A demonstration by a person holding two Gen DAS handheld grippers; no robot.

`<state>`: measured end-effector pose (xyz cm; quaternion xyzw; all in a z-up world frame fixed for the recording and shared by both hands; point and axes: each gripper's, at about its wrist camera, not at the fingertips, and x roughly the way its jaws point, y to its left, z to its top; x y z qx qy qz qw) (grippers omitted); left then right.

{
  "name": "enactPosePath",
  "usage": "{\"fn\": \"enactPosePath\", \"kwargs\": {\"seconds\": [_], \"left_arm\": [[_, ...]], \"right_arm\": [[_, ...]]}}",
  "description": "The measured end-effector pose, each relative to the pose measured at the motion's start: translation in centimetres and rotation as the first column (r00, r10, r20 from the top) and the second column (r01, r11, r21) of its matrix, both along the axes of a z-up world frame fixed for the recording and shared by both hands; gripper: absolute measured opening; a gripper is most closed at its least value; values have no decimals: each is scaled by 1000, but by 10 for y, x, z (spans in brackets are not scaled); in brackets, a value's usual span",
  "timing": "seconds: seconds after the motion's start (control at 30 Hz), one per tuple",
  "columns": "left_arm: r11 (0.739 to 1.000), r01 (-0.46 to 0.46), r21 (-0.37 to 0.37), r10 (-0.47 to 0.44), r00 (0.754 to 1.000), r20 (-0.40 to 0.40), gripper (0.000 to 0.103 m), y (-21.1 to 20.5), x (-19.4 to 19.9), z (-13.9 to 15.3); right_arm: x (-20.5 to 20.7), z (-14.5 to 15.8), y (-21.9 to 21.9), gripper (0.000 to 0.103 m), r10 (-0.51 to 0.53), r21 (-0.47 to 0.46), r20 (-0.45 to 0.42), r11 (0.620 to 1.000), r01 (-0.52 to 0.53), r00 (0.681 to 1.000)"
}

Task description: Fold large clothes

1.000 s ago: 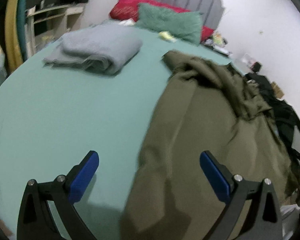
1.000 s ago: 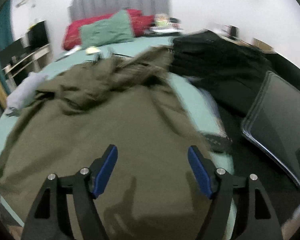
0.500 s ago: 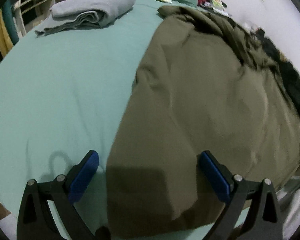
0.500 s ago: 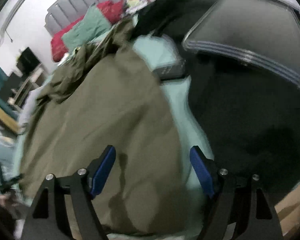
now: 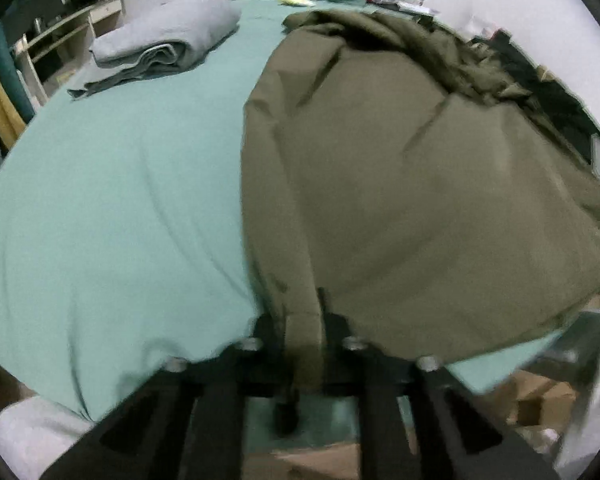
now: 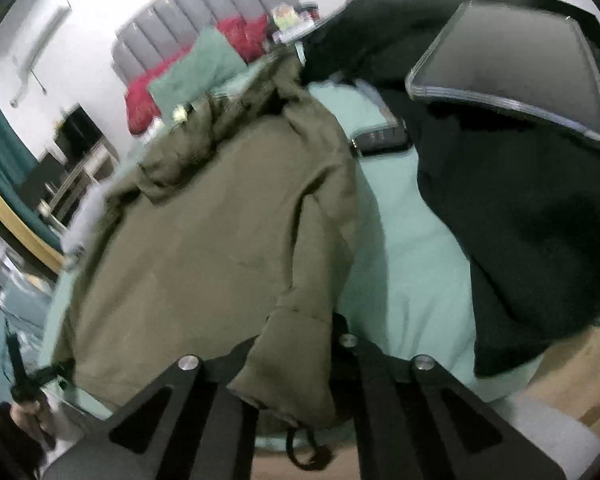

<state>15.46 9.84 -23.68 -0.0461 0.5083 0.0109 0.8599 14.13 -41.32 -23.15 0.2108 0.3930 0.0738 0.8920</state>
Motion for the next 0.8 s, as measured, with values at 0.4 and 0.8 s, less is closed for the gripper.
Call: {"fn": "enactPosePath", "kwargs": {"seconds": [0.4, 0.8], "left_arm": [[985, -47, -167, 77, 980, 182, 5, 25, -69, 101], [974, -10, -228, 84, 944, 319, 5, 32, -154, 189]], "right_arm": [[-71, 71, -11, 2, -15, 77, 161, 997, 3, 987], [-166, 172, -21, 2, -31, 65, 341, 998, 9, 939]]}}
